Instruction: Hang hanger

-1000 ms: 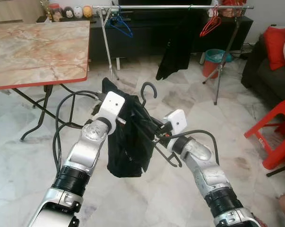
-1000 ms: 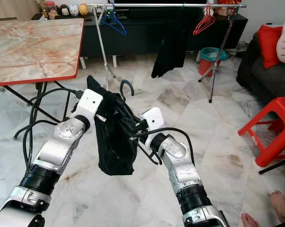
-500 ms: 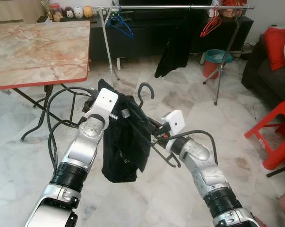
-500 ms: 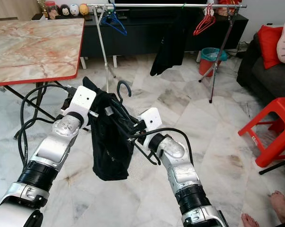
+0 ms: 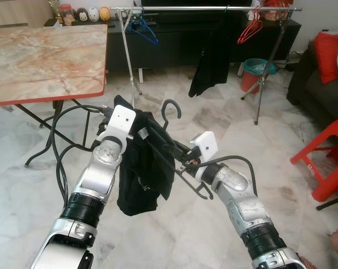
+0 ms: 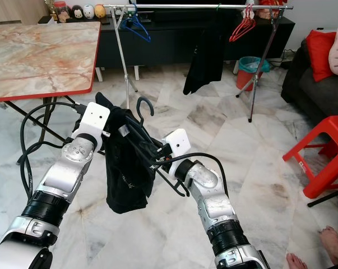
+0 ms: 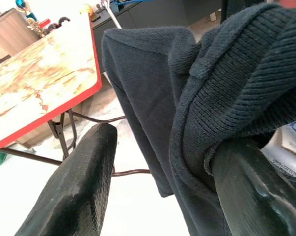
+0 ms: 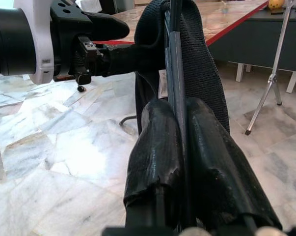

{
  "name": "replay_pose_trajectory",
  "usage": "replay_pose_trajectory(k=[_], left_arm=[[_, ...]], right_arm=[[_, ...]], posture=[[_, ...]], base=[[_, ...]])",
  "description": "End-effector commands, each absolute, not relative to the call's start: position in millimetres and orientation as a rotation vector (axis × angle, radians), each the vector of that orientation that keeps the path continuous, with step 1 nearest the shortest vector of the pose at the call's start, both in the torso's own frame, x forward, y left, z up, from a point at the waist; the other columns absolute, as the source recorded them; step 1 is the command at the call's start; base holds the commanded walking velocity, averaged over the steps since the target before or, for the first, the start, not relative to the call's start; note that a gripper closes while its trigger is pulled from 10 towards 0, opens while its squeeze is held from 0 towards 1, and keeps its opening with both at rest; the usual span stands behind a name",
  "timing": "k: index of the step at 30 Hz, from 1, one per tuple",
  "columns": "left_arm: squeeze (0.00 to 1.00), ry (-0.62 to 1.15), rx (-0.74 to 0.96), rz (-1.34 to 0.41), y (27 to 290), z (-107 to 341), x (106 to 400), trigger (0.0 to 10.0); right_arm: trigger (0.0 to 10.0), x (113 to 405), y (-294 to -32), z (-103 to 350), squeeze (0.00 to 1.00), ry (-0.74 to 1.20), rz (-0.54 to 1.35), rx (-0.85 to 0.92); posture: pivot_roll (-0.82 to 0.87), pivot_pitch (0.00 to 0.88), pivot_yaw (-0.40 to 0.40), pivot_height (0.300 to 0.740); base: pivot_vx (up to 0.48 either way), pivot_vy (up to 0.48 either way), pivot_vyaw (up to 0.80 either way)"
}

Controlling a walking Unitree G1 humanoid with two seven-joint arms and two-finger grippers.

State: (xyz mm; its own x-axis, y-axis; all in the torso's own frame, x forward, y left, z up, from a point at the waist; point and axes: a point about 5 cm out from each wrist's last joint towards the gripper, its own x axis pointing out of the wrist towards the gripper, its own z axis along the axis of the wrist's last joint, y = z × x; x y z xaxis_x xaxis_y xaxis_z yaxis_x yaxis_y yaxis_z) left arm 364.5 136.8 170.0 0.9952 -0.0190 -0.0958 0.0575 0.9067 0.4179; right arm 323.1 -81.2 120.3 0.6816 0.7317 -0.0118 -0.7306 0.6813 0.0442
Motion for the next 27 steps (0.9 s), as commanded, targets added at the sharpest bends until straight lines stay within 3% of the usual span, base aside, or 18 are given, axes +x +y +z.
replay_pose_trajectory(k=[1, 27], left_arm=[[0.00, 0.089, 0.435, -0.026, 137.5, 172.3, 367.1, 0.0], [0.00, 0.049, 0.373, -0.026, 136.4, 175.9, 367.2, 0.0]], right_arm=[[0.0, 323.7, -78.5, 134.6, 0.00, -0.033, 0.836, 0.034], [0.0, 317.6, -82.8, 121.6, 0.00, 0.045, 0.862, -0.012]], posture=[[0.04, 0.000, 0.011, 0.740], [0.04, 0.000, 0.006, 0.740]], base=[[0.000, 0.000, 0.00], [0.000, 0.000, 0.00]])
